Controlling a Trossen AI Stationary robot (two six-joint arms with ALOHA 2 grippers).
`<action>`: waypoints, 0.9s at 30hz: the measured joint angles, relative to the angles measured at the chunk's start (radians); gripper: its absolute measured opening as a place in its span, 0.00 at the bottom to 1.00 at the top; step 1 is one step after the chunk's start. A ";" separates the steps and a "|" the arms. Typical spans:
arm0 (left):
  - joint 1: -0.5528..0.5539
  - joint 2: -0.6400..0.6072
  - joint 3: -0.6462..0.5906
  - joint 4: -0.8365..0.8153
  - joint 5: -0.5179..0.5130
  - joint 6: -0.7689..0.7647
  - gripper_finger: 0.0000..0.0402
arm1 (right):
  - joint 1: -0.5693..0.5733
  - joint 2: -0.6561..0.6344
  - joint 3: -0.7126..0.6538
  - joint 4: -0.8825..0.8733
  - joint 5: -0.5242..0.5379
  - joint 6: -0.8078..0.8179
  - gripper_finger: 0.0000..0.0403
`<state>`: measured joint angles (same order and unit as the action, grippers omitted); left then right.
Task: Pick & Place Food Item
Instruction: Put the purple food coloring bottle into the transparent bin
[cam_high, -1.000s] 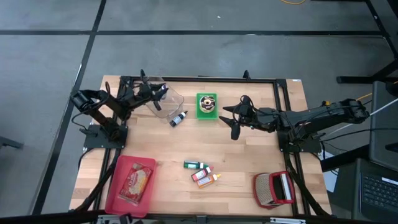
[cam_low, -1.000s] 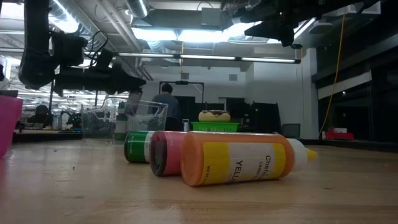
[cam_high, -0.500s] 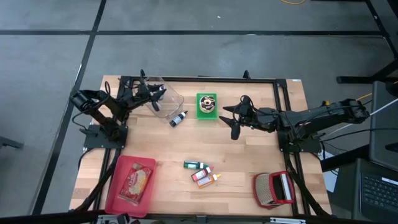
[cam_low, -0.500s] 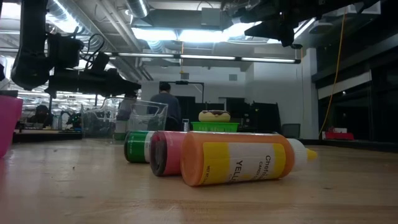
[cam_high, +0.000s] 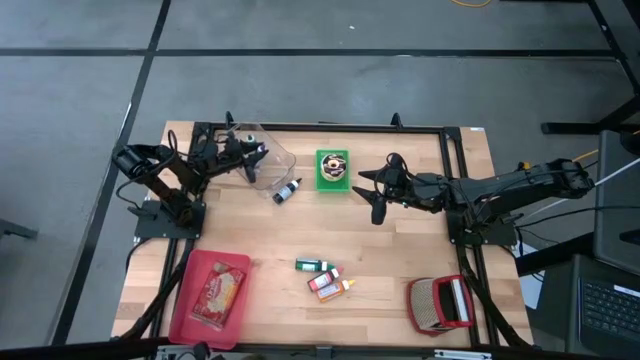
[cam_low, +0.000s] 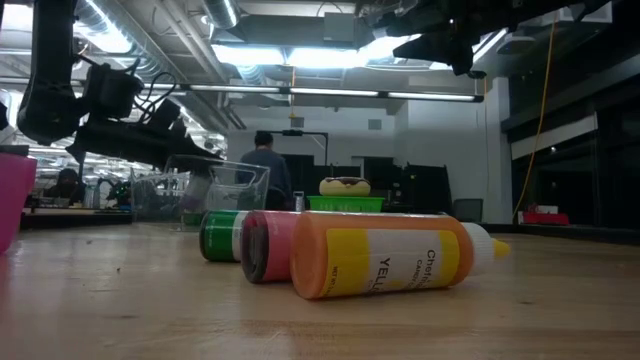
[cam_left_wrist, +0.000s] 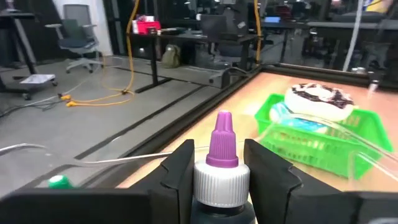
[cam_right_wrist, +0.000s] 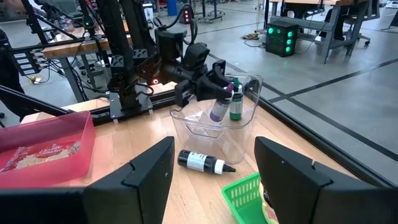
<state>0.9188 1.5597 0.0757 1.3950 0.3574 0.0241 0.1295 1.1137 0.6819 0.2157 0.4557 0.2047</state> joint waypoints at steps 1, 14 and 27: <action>0.000 0.000 0.000 0.000 0.008 0.000 0.27 | 0.000 0.000 0.000 0.000 0.000 0.000 0.56; 0.000 0.000 0.000 -0.001 0.030 0.041 0.28 | -0.008 0.000 0.000 0.000 0.000 0.000 0.56; 0.000 0.000 0.001 0.001 0.076 0.042 0.29 | -0.008 0.000 0.000 -0.001 0.000 0.000 0.56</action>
<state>0.9184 1.5597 0.0765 1.3956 0.4335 0.0658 0.1211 1.1135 0.6819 0.2144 0.4553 0.2047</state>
